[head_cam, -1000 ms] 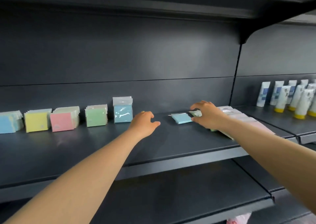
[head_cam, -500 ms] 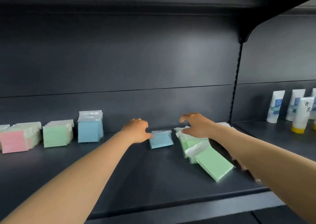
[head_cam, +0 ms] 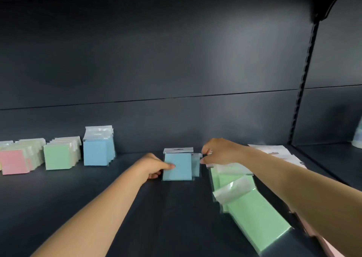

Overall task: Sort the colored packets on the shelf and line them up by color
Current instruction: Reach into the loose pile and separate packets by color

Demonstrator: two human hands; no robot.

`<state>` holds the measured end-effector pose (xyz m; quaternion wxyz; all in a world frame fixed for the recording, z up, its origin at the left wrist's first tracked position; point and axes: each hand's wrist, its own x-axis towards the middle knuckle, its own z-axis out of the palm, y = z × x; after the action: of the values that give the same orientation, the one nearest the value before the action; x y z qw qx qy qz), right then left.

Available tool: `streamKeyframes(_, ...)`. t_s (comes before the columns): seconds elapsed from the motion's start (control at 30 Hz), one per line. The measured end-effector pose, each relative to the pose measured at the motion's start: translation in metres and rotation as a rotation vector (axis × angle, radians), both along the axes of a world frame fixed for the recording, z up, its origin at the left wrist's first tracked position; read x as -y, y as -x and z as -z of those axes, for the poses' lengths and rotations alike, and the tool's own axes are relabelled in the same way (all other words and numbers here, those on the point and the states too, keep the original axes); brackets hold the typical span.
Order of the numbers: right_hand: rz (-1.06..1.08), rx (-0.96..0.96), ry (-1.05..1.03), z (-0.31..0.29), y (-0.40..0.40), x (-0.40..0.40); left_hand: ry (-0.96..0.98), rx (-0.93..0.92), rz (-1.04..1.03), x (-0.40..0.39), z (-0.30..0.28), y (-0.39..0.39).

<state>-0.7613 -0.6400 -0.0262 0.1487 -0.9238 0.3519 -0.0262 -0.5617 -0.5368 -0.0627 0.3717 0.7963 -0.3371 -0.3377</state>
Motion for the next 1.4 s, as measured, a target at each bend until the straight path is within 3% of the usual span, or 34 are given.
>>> streamKeyframes(0.1,0.018,-0.027,-0.023,0.004,-0.01,0.001,0.203,-0.279,-0.078,-0.015,0.002,-0.019)
streamKeyframes(0.33,-0.007,-0.011,-0.084,0.018,-0.039,-0.01,0.61,-0.602,-0.364,-0.045,0.028,-0.078)
streamKeyframes(0.5,0.087,0.112,-0.178,0.029,-0.058,-0.015,0.647,-0.574,-0.375,-0.041,0.029,-0.083)
streamKeyframes(0.77,0.182,-0.078,-0.325,0.014,-0.08,-0.01,0.624,-0.575,-0.368,-0.036,0.027,-0.083)
streamKeyframes(1.1,0.262,0.01,-0.508,0.022,-0.085,-0.001,0.618,-0.583,-0.368,-0.036,0.025,-0.081)
streamKeyframes(1.4,0.334,0.327,-0.615,0.022,-0.084,-0.003,0.641,-0.613,-0.312,-0.038,0.028,-0.085)
